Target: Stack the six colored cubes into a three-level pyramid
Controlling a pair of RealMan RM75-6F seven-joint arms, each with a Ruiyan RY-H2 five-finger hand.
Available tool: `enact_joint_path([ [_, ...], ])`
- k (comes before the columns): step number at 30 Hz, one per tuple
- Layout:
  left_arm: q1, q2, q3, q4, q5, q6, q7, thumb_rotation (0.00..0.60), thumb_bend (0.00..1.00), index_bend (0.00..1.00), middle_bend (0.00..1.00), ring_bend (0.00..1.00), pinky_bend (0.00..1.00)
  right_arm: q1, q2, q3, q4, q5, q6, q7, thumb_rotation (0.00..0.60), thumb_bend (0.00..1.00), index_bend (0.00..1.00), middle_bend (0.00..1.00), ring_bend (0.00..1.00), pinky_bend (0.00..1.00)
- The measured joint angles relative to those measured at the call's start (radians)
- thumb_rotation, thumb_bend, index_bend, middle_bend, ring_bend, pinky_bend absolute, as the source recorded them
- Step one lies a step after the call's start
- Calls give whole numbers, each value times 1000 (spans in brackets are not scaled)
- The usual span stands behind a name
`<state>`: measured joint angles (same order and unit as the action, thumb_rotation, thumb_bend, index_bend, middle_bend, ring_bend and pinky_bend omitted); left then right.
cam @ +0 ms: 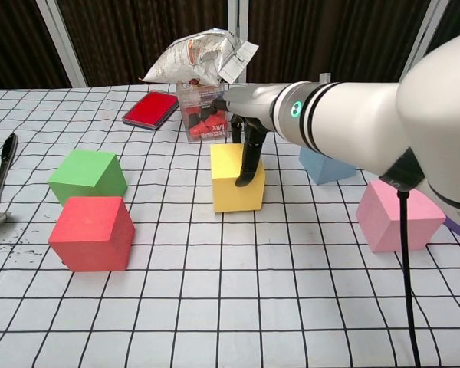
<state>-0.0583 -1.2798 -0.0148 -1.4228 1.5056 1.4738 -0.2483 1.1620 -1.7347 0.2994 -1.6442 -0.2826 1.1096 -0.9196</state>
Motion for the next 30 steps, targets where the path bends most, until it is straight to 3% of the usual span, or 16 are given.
enact_joint_path([
  [20,1,-1,9,14,14,2,-42,600,0,53,106,0,32,48,-94,29,79,41,58,-25,600,103,0,585,232,0],
  [30,1,-1,9,17,17,5,-45,600,0,53,106,0,32,45,-84,33,72,60,36,-36,600,101,0,391,142,0],
])
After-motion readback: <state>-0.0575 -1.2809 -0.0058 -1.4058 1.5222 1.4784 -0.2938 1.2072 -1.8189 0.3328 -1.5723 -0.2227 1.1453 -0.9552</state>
